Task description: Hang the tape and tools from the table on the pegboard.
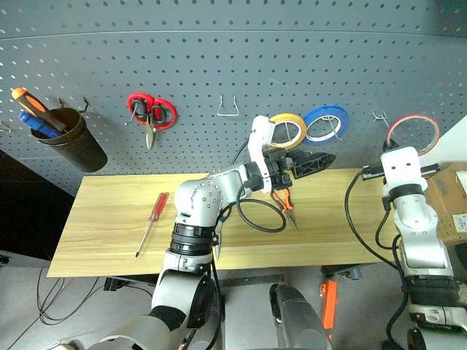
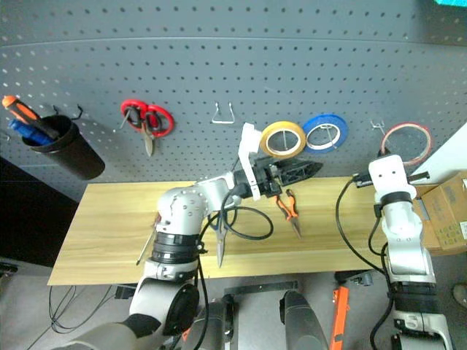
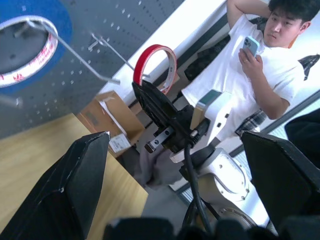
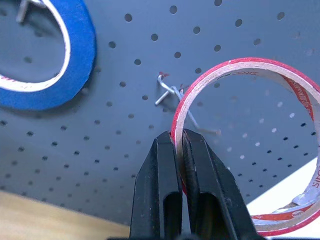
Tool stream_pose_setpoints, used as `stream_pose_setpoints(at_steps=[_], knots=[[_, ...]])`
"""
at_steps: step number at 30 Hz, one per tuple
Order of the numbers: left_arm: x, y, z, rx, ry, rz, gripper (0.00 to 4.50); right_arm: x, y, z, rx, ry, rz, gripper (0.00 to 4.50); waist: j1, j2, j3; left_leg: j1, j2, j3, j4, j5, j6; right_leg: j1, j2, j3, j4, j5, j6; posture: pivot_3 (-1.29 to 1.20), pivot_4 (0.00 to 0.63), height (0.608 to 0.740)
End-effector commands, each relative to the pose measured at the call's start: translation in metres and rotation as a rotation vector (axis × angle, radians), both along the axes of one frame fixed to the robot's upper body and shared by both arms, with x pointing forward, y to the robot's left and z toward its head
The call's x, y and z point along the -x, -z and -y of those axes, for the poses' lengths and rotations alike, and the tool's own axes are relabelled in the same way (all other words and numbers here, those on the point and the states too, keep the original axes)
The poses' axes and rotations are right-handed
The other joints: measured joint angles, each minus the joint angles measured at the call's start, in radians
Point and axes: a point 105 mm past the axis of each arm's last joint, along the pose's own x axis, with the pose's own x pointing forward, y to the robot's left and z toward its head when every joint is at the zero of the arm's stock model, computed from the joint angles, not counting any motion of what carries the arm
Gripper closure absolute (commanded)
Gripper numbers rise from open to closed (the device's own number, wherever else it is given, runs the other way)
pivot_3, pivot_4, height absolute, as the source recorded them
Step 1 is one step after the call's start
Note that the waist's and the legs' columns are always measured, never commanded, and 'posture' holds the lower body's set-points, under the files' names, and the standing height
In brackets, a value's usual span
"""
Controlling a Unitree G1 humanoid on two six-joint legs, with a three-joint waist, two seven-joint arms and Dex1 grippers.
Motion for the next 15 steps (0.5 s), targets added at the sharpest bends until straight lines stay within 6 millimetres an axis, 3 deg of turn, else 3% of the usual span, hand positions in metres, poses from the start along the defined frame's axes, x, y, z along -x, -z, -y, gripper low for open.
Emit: stream_pose_setpoints(at_steps=[1,7,11,15], knots=[[0.007,-0.012,0.008,0.028,0.026,0.05,0.0,-0.003,-0.013,0.0,-0.047,-0.035,0.056,4.49,0.0,0.0,-0.002,0.0,0.0,0.0,0.0,0.0,0.0,0.0,0.0,0.0,0.0,0.0,0.0,-0.1,0.154,0.74],[0.003,-0.014,0.009,0.025,0.016,0.074,0.0,-0.019,0.002,-0.01,-0.149,-0.124,-0.026,4.49,-0.001,0.003,-0.018,0.0,0.0,0.0,0.001,0.0,0.0,0.0,0.0,0.0,0.001,0.002,-0.002,-0.09,0.142,0.74],[0.001,-0.018,0.009,0.034,0.011,0.08,0.0,-0.021,-0.001,-0.009,-0.149,-0.127,-0.014,3.55,-0.001,0.006,-0.022,0.001,0.0,0.0,0.002,0.001,0.002,0.0,0.0,0.0,0.003,0.004,-0.003,-0.09,0.141,0.74],[0.001,-0.017,0.011,0.035,0.009,0.081,0.0,-0.02,0.001,-0.008,-0.151,-0.116,-0.013,2.17,-0.001,0.006,-0.023,0.001,-0.001,0.0,0.003,0.002,0.002,0.0,0.0,0.001,0.007,0.003,-0.003,-0.09,0.141,0.74]])
